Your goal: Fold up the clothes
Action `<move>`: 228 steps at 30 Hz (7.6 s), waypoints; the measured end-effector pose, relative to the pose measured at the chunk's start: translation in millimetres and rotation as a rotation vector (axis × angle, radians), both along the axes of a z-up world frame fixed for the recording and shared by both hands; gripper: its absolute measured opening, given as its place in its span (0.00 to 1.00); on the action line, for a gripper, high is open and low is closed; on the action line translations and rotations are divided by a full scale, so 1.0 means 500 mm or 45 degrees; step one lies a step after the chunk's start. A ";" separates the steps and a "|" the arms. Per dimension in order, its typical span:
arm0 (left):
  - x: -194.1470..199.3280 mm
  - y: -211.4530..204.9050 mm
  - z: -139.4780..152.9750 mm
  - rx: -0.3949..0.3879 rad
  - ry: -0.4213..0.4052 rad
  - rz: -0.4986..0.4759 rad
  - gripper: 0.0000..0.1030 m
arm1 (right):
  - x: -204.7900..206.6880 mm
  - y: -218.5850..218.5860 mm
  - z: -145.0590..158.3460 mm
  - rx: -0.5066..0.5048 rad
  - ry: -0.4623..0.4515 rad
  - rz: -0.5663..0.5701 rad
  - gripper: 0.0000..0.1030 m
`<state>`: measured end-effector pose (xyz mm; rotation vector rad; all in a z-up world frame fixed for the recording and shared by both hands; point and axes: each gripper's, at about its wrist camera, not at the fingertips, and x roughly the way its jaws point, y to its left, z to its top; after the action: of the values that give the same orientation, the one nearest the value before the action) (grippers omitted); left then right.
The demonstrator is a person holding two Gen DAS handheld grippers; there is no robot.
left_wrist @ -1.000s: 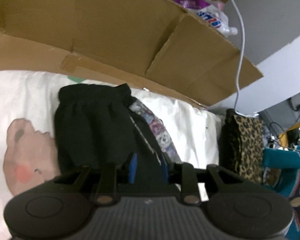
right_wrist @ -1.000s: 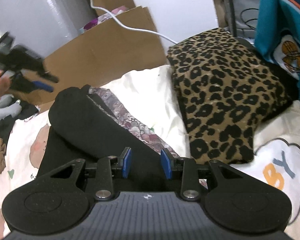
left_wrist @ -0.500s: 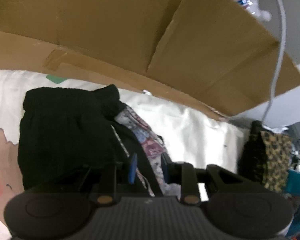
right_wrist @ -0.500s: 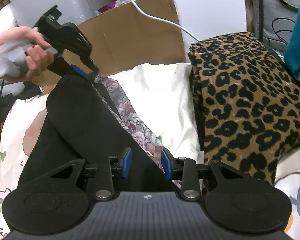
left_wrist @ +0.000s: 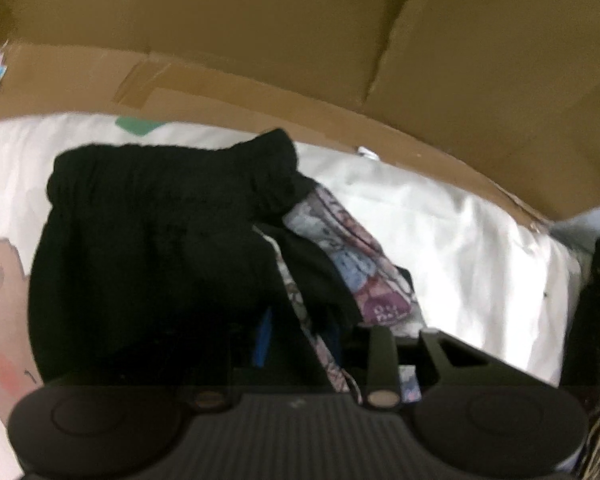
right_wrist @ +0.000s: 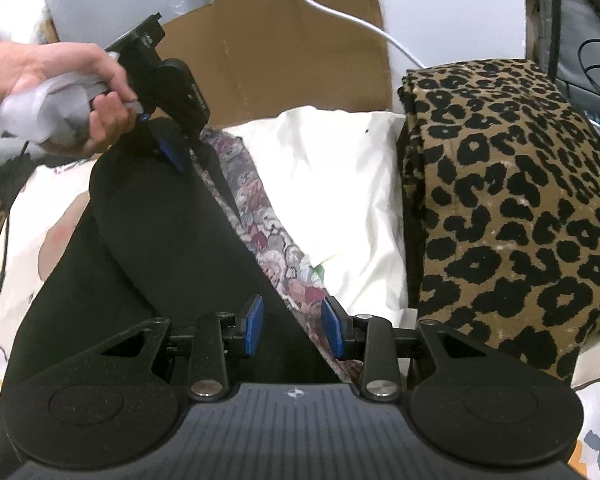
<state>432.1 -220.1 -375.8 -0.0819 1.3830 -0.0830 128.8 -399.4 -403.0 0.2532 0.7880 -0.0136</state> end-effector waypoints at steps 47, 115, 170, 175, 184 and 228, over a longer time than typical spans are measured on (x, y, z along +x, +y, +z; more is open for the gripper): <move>-0.005 0.012 0.160 -0.241 -0.245 -0.285 0.41 | -0.079 -0.029 0.049 0.058 -0.068 -0.216 0.05; -0.049 0.188 0.091 -0.072 -0.435 -0.510 0.24 | -0.186 -0.003 0.002 0.089 0.145 -0.280 0.25; -0.039 0.224 0.156 0.032 -0.397 -0.565 0.24 | -0.238 -0.045 -0.034 0.093 0.155 -0.296 0.23; -0.039 0.235 0.092 0.073 -0.362 -0.550 0.24 | -0.238 -0.052 -0.034 0.126 0.159 -0.312 0.23; -0.028 0.250 0.026 0.104 -0.327 -0.477 0.36 | -0.230 -0.045 -0.030 0.079 0.188 -0.314 0.21; -0.579 0.347 0.038 -0.230 -0.201 -0.755 0.21 | -0.204 0.062 0.022 -0.015 0.308 -0.165 0.24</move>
<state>142.6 -46.5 -356.7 0.1838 1.2020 -0.6949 27.0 -368.5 -391.9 0.2948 1.0104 -0.1736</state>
